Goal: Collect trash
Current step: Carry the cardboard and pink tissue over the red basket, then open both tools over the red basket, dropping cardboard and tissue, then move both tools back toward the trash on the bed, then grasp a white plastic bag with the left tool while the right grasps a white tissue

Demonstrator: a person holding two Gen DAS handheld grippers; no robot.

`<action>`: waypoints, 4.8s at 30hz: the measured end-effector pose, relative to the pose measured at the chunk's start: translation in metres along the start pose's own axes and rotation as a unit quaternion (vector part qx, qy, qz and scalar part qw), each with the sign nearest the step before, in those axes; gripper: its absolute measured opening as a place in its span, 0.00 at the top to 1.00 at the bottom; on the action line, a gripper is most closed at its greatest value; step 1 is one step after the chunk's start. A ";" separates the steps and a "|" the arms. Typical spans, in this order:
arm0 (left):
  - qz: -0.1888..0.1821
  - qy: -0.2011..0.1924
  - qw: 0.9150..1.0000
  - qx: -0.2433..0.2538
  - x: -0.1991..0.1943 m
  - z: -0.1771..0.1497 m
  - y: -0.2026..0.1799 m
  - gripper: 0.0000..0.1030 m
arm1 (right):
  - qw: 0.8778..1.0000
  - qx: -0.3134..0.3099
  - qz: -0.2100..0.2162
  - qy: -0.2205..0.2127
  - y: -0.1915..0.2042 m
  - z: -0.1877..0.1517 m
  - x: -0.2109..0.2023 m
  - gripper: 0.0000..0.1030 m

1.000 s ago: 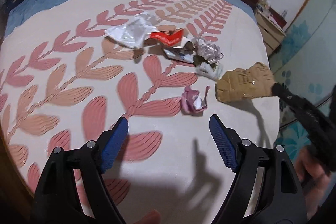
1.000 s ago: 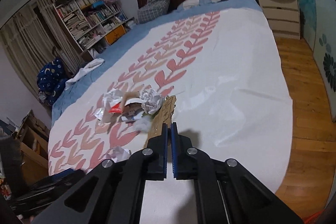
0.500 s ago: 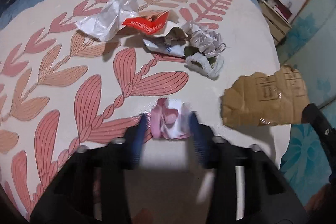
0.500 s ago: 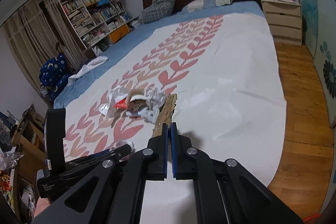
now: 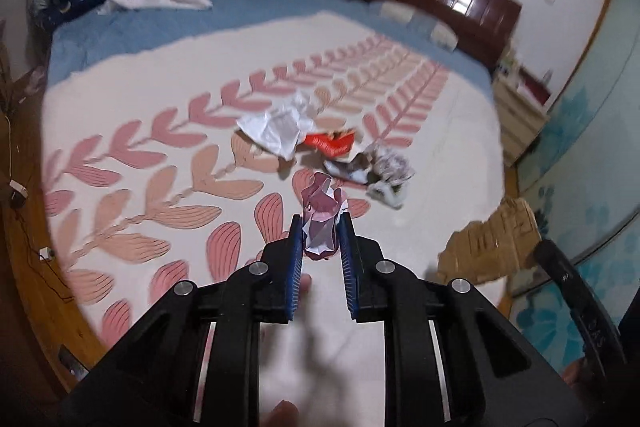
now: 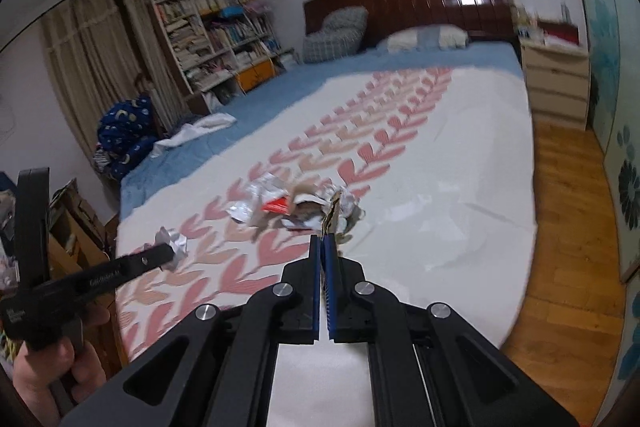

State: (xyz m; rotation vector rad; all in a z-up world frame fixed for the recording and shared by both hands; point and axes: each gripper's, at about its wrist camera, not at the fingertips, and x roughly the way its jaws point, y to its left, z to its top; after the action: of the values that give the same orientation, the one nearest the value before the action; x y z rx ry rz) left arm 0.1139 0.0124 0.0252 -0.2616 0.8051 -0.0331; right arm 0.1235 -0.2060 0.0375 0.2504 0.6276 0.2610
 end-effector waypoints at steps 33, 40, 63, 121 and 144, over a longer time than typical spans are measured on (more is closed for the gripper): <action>-0.242 0.292 0.817 0.434 0.003 -0.359 -0.393 0.83 | 0.924 0.284 -0.240 0.085 -0.327 -0.320 -0.363 0.97; -0.236 0.297 0.805 0.456 0.014 -0.367 -0.401 0.83 | 0.916 0.306 -0.240 0.098 -0.329 -0.331 -0.326 0.96; -0.220 0.158 0.893 0.359 -0.022 -0.286 -0.348 0.19 | 0.923 0.264 -0.274 0.054 -0.293 -0.280 -0.330 0.31; 0.041 0.002 0.995 0.090 0.056 0.021 0.051 0.19 | 0.986 0.105 0.000 0.129 -0.021 -0.008 0.250 0.93; 0.022 0.041 0.998 0.041 0.206 0.074 0.056 0.94 | 0.981 0.132 0.071 0.125 -0.065 -0.019 0.149 0.93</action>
State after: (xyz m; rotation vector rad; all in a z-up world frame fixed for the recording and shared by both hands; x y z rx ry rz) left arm 0.3059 0.0562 -0.0856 -0.1659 0.8895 -0.0353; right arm 0.2388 -0.2172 -0.0784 0.5252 0.8966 0.3509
